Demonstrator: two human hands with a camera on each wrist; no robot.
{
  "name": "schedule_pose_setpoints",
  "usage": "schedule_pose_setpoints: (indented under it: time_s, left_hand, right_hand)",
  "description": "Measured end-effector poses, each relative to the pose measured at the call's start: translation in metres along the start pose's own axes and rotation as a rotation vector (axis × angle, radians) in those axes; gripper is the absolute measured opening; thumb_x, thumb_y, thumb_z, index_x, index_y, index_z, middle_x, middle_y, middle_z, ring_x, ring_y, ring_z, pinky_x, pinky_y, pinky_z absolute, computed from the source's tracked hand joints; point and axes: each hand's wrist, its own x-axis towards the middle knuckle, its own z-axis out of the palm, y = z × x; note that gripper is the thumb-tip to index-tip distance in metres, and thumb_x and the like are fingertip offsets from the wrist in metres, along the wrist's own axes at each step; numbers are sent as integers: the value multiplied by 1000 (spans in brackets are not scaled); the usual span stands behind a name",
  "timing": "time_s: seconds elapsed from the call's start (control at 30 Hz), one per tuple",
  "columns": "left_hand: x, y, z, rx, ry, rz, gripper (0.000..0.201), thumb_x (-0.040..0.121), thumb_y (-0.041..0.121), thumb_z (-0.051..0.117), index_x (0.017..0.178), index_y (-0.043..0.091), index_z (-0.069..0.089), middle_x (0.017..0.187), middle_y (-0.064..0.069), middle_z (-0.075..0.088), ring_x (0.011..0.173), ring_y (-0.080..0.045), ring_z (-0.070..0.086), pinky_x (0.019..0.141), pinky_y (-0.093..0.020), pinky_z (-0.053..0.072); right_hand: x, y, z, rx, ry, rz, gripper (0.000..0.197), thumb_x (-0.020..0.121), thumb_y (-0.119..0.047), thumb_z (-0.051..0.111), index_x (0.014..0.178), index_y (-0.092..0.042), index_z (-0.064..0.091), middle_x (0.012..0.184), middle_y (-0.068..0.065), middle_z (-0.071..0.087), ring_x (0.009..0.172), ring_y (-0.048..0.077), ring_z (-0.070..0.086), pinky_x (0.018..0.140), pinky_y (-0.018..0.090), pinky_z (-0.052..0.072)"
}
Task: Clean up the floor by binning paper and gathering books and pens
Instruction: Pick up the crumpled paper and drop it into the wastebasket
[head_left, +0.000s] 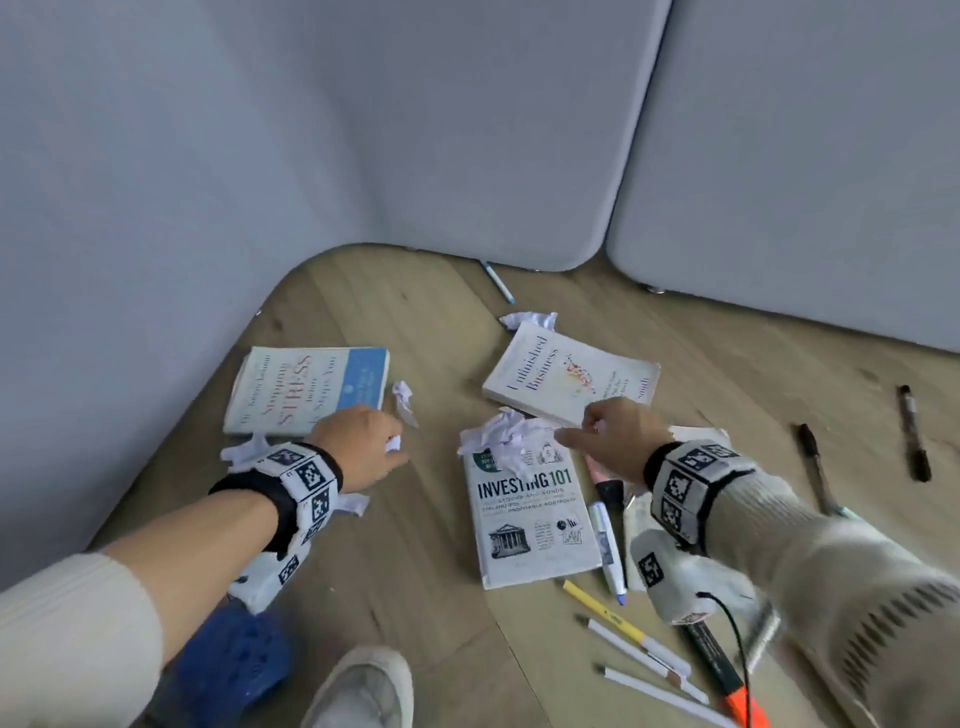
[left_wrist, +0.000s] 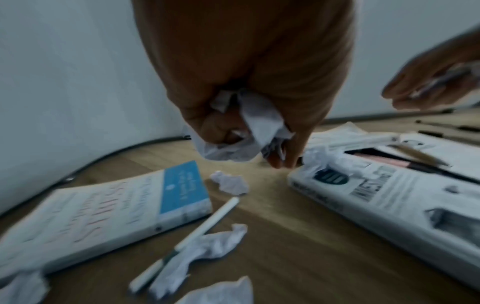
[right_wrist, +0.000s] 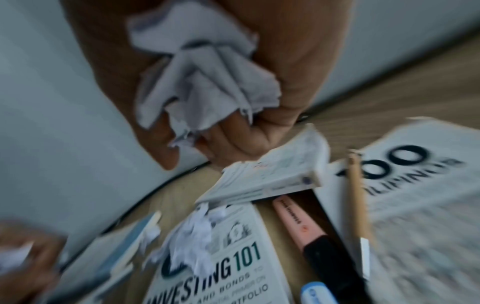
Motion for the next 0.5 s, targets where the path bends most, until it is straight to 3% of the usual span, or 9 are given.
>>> schedule_pose_setpoints:
  time_s: [0.03,0.1,0.17,0.27,0.33,0.37,0.43,0.5]
  left_hand:
    - [0,-8,-1,-29,8,-8,16,89,34,59,79,22,58,80,-1,54,87,-26,58,70,-30,39]
    - [4,-19,4,-70,20,-42,20,91,28,57,109,19,55,93,-6,62,91,-28,59,72,-30,41]
    - [9,-24,11,-92,43,-79,31,92,22,54,122,19,47,97,-10,63,90,-30,60,74,-34,45]
    - [23,-27,21,-152,89,-85,39,92,20,51,129,19,39,90,-8,60,84,-31,59,76,-40,50]
    - [37,-27,27,-167,90,-75,50,91,21,51,137,22,31,92,-10,61,85,-32,59,76,-42,51]
    - [43,-28,31,-167,86,-77,57,92,21,52,141,25,25,92,-10,61,85,-32,60,76,-41,51]
    - [55,-30,38,-154,71,-60,66,92,20,53,146,28,17,87,-9,59,79,-30,58,72,-39,51]
    - [63,-27,43,-126,36,-5,65,92,17,52,146,28,17,87,-7,60,76,-29,58,71,-38,51]
  right_hand:
    - [5,-13,11,-88,36,-51,25,85,-36,59,70,-17,52,72,3,56,71,23,57,57,25,39]
    - [10,-34,35,-155,99,-124,8,89,-22,51,91,-15,48,76,8,56,71,28,59,59,30,44]
    - [11,-48,57,-205,142,-200,21,88,-11,45,108,-17,40,85,10,56,69,30,56,58,35,44]
    - [20,-58,89,-326,176,-318,48,86,-5,49,129,-17,33,113,11,43,78,31,58,55,35,42]
    - [24,-57,106,-445,186,-347,51,88,-12,52,133,-21,29,120,12,35,89,28,56,52,31,45]
    - [24,-56,113,-481,190,-347,44,91,-22,51,131,-23,33,120,12,35,93,27,53,51,30,45]
    - [23,-50,125,-537,183,-297,38,92,-43,47,122,-21,44,119,15,43,94,28,53,48,31,48]
    - [20,-41,130,-597,149,-249,45,87,-50,54,114,-15,52,113,18,51,89,30,56,43,32,51]
